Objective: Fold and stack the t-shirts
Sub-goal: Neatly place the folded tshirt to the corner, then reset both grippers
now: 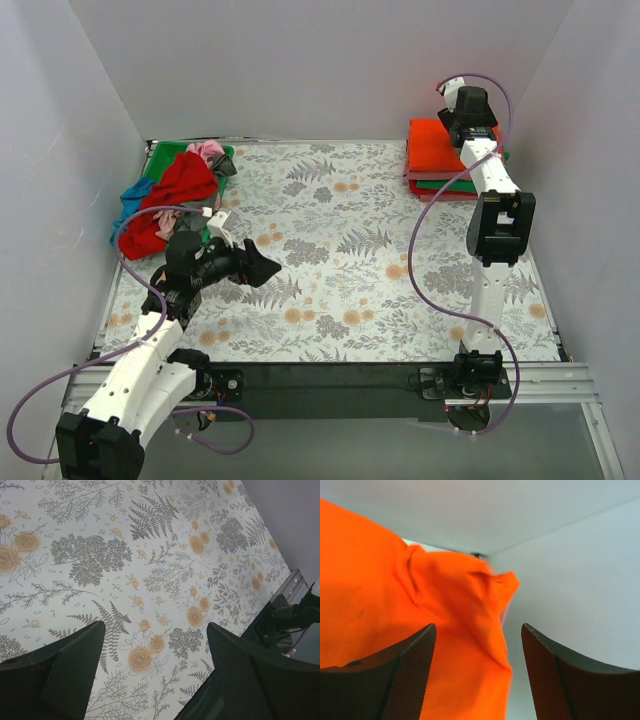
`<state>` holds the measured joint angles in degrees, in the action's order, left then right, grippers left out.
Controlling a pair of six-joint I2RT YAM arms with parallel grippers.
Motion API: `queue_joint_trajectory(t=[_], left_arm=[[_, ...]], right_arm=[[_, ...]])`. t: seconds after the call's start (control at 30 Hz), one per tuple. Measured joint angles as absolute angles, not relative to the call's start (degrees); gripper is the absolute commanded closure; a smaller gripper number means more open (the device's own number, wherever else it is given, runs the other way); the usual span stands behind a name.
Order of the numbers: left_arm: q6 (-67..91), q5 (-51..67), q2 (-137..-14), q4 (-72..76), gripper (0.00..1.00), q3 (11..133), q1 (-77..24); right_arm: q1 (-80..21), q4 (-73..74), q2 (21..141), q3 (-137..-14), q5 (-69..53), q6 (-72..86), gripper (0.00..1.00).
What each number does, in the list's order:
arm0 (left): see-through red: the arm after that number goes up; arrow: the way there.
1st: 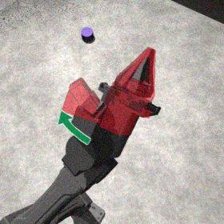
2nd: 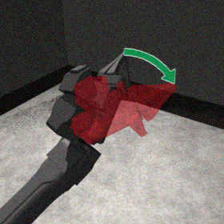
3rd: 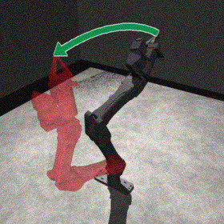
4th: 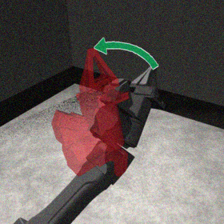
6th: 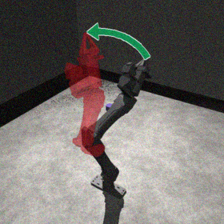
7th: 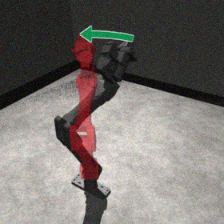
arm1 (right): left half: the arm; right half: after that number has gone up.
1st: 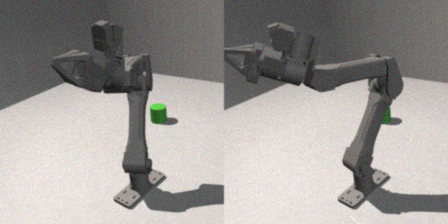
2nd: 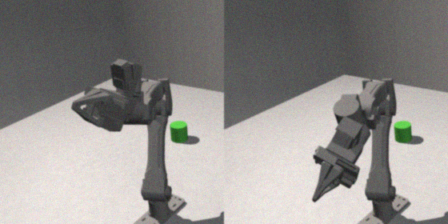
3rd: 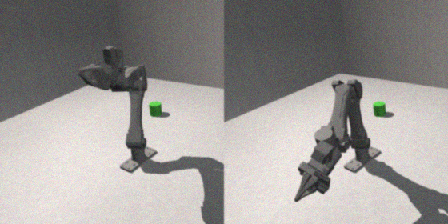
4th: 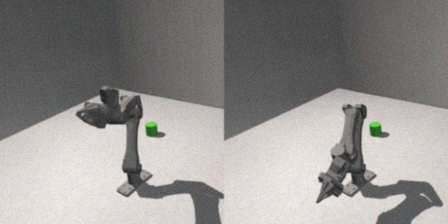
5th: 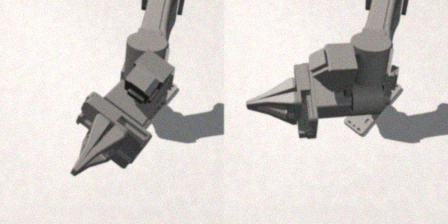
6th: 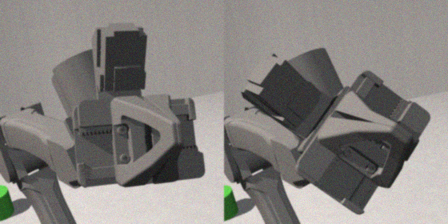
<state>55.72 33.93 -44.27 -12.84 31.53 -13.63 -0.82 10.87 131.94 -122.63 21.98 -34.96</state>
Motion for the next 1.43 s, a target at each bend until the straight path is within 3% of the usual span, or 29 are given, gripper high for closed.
queue_joint_trajectory(t=[0.17,0.3,0.47,0.63,0.67,0.73,0.83,1.0,1.17,1.43], left_arm=[[55.72,33.8,-43.99,-12.84,0.18,31.53,-13.69],[55.77,33.34,-42.94,-12.84,0.18,31.53,-13.69],[56.8,31.05,-41.06,-12.64,0.17,31.53,-13.69],[62.08,25.65,-40.18,-13.34,0.1,32.95,-13.72],[63.33,24.49,-40.32,-14.06,0.03,34.35,-13.72],[65.71,21.61,-40.4,-15.62,0.02,38.2,-13.72],[68.2,15.88,-40.42,-18.39,0.02,45.08,-13.72],[67.46,7.33,-40.66,-24.14,0.02,52.56,-13.69],[64.75,2.7,-39.97,-29.63,0.02,53.1,-13.69],[63.64,2.66,-38.5,-32.71,0.02,53.1,-13.69]], right_arm=[[-0.75,8.84,131.22,-119.77,25.85,-34.87,0.23],[-0.75,12.1,125.32,-114.83,21.69,-32.03,0.22],[0.3,21.65,108.12,-104.75,1.28,-31.14,0.06],[1.02,27.33,85.14,-90.08,-20.27,-30.79,0.03],[1.02,27.94,80.88,-87.15,-22.81,-30.33,0.02],[0.99,28.08,73.6,-80.75,-25.61,-28.99,0.02],[0.95,26.63,65.73,-71.26,-23.51,-24.86,0.01],[1.87,25.12,55.64,-58.11,-8.82,-13.17,0.02],[4.21,22.72,49.5,-55.53,3.53,-6.22,0.01],[5.19,21.06,46.33,-53.6,7.53,-4.91,0.02]])
